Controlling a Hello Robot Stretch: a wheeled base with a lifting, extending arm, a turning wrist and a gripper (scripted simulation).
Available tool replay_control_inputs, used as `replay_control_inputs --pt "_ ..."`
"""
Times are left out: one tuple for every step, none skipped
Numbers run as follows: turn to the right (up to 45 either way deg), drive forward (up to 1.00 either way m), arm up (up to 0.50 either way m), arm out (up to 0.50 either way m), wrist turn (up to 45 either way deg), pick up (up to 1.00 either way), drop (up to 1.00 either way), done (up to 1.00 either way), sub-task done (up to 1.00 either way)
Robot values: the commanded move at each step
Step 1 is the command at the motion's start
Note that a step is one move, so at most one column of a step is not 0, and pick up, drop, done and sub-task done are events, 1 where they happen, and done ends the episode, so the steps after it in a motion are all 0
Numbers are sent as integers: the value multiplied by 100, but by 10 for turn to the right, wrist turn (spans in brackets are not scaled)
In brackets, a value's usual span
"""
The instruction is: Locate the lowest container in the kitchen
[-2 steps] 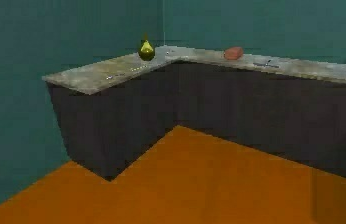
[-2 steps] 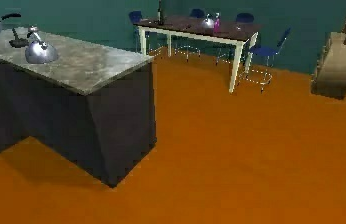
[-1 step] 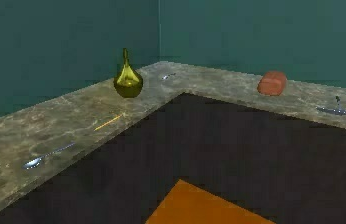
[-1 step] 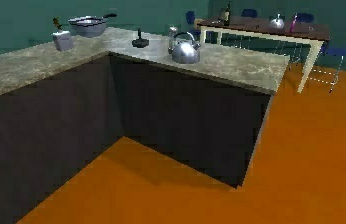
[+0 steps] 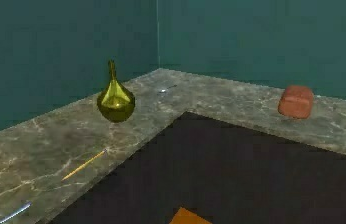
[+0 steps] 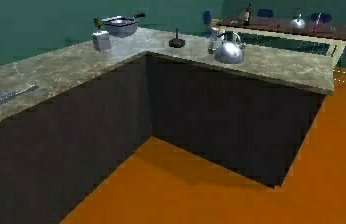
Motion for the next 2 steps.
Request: replay_control_inputs --pt "450 0 0 0 0 0 0 0 0" --pt "450 0 0 0 0 0 0 0 0"
